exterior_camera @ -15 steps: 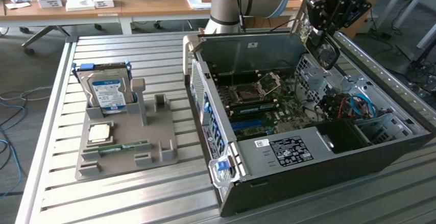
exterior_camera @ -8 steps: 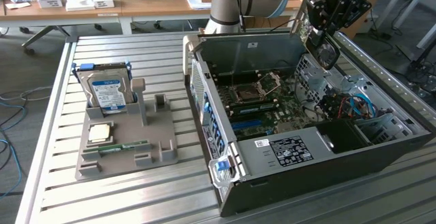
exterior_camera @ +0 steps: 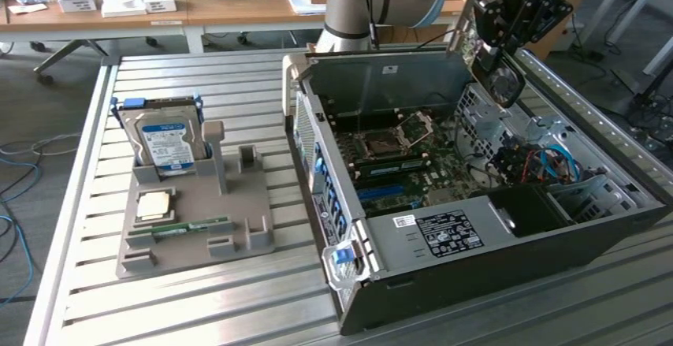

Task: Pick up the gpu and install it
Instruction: 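Insert the gpu into the slot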

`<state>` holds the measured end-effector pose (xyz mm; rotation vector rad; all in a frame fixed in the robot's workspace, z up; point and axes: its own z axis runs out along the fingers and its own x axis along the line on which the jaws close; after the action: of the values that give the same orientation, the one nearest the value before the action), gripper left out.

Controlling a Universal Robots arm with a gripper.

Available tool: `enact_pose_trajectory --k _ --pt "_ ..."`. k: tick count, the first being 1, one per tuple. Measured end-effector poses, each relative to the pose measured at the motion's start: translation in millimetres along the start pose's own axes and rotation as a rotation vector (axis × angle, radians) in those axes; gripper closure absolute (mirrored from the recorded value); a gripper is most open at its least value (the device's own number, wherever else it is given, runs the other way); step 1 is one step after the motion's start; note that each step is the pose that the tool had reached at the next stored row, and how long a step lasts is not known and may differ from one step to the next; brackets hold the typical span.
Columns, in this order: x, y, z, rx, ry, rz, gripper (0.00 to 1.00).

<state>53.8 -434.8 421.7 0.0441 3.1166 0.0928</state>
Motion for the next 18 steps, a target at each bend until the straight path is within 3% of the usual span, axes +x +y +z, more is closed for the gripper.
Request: enact_pose_trajectory --k 6,18 --pt "0.0 0.0 0.1 -0.0014 0.004 -0.066 0.73" --pt "0.0 0.0 0.4 -0.006 0.0166 -0.277 0.73"
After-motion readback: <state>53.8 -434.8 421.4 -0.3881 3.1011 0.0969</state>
